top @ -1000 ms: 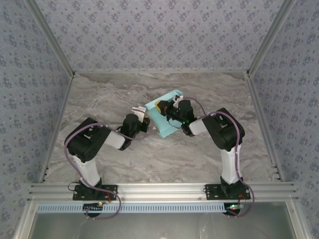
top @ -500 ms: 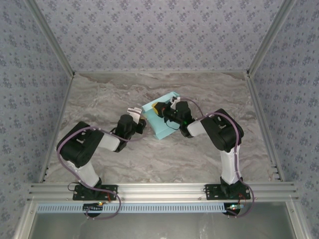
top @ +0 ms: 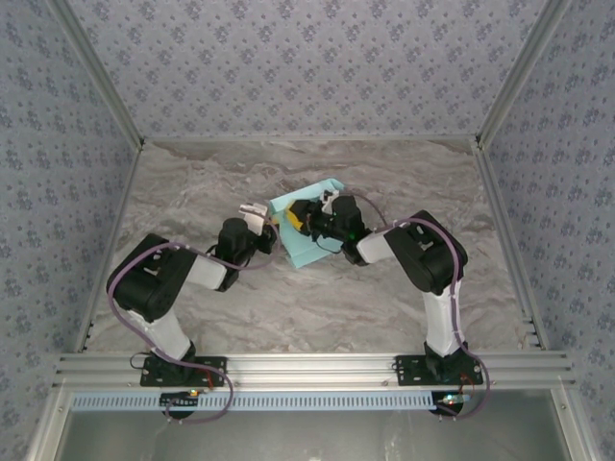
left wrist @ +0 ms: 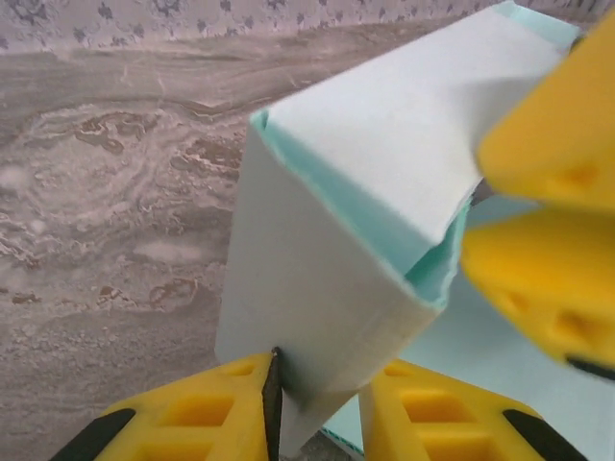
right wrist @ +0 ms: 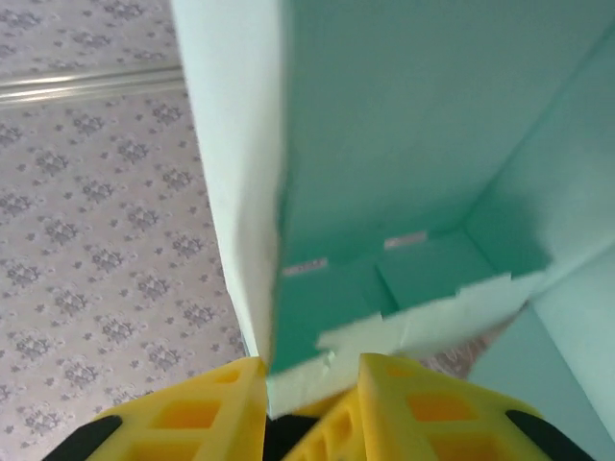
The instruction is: Fold the paper box
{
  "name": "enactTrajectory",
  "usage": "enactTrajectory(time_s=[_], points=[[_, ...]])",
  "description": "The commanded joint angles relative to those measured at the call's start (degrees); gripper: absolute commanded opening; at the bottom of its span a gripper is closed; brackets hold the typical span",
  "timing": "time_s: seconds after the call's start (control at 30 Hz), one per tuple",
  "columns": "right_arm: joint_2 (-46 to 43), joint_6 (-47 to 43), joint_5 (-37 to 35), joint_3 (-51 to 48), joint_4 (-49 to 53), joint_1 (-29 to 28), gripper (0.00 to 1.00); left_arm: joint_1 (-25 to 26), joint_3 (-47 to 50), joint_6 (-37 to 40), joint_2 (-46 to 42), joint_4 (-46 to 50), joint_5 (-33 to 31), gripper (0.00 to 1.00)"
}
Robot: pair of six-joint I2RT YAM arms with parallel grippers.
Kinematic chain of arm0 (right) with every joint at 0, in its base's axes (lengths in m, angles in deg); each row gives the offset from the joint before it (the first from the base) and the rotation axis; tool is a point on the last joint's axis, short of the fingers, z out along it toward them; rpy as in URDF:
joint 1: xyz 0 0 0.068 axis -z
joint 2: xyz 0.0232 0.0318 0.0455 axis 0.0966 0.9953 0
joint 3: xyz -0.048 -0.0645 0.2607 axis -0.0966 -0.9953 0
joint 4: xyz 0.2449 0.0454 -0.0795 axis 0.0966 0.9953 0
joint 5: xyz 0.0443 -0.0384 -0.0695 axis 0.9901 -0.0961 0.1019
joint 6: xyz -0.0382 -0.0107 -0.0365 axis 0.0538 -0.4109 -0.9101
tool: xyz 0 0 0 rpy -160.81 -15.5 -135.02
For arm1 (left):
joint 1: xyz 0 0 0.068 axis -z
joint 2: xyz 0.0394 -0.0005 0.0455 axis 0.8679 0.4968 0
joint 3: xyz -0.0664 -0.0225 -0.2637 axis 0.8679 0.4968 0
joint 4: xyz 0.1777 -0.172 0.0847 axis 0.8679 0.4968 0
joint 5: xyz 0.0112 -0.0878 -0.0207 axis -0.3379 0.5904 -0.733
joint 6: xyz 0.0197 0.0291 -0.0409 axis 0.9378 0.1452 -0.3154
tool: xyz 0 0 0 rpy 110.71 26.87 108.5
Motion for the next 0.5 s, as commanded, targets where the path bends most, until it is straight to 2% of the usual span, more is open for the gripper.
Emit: enactTrajectory(time_s=[0.0,0.1,0.27,0.47], points=[[-0.1,-5.5,5.0,0.1,9.6,0.7,0.33,-0.2,-2.2,0.1,-0.3,-6.6,1.1,0.27],[-1.1,-10.4,6.1,0.0,14.6,2.2,0.33,-0.2,-2.8,0.1,0.8,-6.5,2.1,0.27],[-1.5,-10.0,6.9,-0.6,12.2,3.0,0.33,-0.2,-3.4,-0.7,2.3,-6.9,3.3,0.27],[-3.5,-12.8,6.5,-1.1,14.3,3.5,0.33,-0.2,-2.1,-2.2,1.5,-7.9,5.3,0.31]])
